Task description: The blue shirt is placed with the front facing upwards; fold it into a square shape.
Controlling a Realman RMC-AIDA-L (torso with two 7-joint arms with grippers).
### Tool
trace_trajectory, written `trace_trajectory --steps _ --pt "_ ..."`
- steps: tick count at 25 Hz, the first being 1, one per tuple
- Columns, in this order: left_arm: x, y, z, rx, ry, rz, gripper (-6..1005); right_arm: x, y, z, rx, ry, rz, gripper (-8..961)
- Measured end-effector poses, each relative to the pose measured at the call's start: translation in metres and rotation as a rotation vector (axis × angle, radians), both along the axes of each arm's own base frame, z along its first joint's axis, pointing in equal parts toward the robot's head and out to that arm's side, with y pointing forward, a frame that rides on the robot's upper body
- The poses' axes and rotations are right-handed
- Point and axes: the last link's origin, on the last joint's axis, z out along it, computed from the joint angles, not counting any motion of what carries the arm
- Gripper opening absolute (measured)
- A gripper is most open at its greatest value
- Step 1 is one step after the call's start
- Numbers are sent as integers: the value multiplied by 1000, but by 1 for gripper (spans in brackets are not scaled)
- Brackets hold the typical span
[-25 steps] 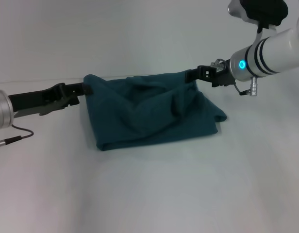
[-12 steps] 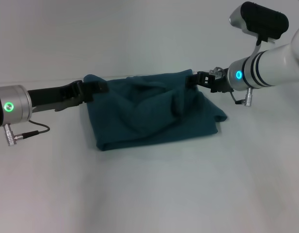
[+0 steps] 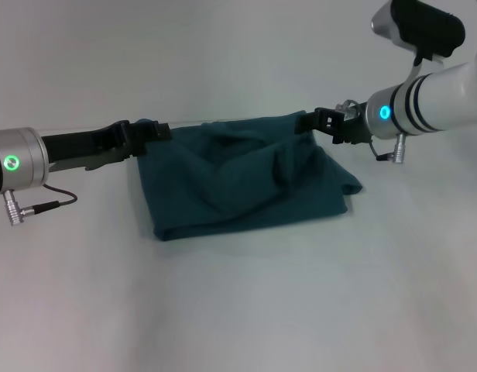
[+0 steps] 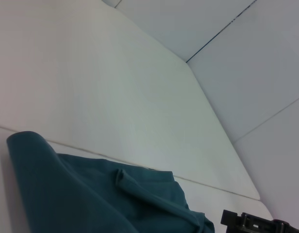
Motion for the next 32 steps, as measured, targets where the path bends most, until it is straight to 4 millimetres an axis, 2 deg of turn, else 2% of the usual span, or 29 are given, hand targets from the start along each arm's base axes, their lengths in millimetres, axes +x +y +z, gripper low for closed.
trace_trajectory --steps 5,9,16,21,24,29,32 --pt "0 0 1 3 0 -1 633 1 1 5 11 18 -11 832" --pt "5 4 0 14 5 -10 633 3 0 1 15 22 -19 830" --pt "20 10 -9 2 14 -46 633 13 -6 -8 51 54 -57 827" --pt "32 13 -16 -5 1 -82 633 20 -7 -6 94 82 -84 825" --pt "36 14 -20 -3 -7 -91 632 26 -8 -4 111 82 -90 600" --pt "41 16 -23 2 -14 -97 632 30 -10 -4 106 83 -93 353" --pt "40 16 -25 1 -15 -90 632 33 -11 -2 97 89 -101 322"
